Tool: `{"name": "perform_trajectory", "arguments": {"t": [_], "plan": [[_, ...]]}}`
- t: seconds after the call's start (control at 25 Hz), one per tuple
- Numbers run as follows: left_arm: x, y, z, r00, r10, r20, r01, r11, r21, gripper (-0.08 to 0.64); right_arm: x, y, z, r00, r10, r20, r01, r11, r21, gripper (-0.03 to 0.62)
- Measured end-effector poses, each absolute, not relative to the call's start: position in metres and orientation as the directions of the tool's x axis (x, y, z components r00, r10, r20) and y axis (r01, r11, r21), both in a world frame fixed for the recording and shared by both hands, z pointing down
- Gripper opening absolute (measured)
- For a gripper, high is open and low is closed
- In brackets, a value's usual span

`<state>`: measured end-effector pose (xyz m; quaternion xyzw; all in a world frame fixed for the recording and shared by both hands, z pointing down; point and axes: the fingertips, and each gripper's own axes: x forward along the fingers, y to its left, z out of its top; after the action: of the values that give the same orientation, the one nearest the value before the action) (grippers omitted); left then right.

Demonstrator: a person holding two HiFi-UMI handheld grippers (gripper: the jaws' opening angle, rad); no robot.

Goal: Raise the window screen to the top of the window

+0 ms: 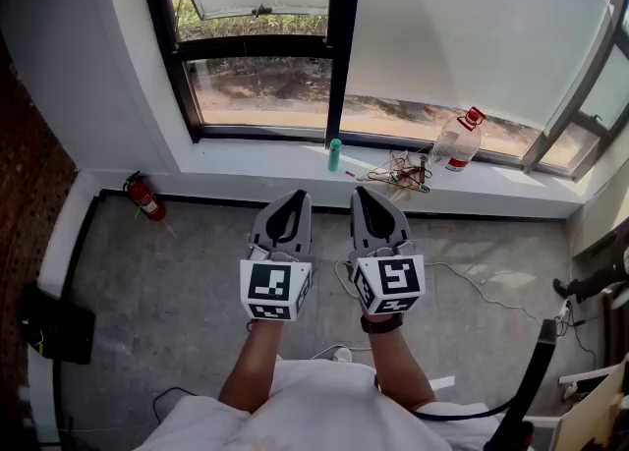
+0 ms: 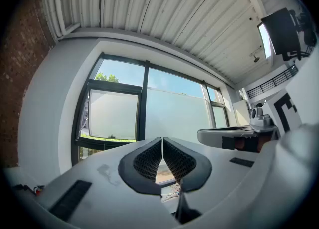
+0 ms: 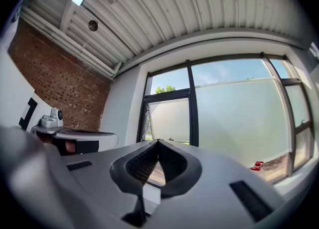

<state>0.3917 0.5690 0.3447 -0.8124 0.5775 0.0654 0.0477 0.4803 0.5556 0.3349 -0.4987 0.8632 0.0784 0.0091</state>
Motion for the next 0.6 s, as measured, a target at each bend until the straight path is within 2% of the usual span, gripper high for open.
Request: {"name": "perform_trajectory", "arguments": {"t": [0.32,0.48,0.6], "plan": [[0.349,0.560,0.356,0.252,-0.965,-0.070,-0.967,-0.249,-0.045,0.011,0.453,0.538,0.348,-0.475,-0.879,-0.038,-0.880,0.475,0.013,-0.009],[0.318,0.561,0.357,0.214,-0.975,-0.062,-0.976,-0.212,-0.042,0.011,0.414,0.528,0.353,-0.495,-0.869,0.014,-0.869,0.495,0.011,-0.009],[0.284,0.569,0.355,0.163,-0.984,-0.070,-0.986,-0.159,-0.052,0.011,0.374,0.531,0.353,-0.545,-0.838,0.008,-0.838,0.545,0.001,-0.009]]}}
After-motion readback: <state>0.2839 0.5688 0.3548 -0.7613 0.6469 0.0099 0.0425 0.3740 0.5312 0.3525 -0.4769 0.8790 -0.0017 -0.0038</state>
